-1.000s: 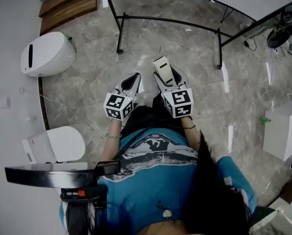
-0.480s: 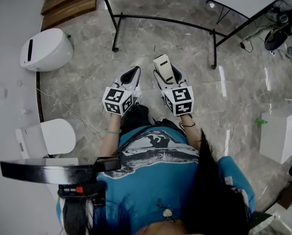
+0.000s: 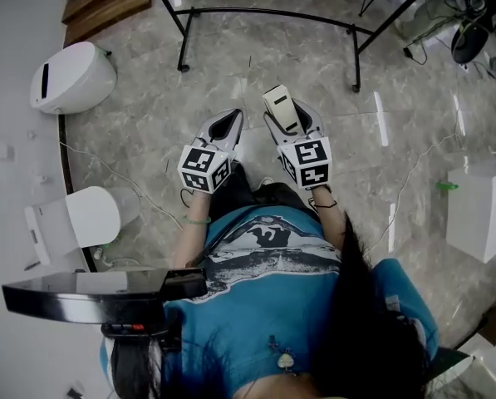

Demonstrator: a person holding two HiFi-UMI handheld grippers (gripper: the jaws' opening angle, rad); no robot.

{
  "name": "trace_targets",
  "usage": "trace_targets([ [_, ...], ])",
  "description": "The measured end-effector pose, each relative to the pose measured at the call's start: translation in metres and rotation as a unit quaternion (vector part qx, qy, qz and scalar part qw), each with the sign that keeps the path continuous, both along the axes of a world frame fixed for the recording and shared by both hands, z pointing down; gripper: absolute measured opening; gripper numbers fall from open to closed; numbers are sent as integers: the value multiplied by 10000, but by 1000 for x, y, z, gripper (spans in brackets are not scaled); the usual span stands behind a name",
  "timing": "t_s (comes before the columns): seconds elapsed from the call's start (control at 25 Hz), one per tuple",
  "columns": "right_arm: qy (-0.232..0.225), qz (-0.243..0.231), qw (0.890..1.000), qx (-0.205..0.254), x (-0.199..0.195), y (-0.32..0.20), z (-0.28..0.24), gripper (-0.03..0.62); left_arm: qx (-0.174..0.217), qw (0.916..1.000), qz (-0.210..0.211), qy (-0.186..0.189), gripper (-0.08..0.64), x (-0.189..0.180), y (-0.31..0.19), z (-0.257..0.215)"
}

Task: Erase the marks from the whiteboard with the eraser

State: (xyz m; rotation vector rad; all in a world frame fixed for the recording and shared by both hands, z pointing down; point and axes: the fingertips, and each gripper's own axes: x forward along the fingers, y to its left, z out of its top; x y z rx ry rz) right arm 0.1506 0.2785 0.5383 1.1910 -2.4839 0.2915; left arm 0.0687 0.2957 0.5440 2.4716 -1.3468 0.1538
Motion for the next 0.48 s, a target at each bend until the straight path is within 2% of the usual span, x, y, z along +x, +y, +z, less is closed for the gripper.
trace_targets([
  [0.2, 18, 41, 10000, -19, 23, 10, 3, 264, 29, 10000, -40, -82, 3, 16, 9, -4],
  [0.48, -1, 2, 10000, -58, 29, 19, 5, 264, 43, 9999, -4, -149, 3, 26, 16, -4],
])
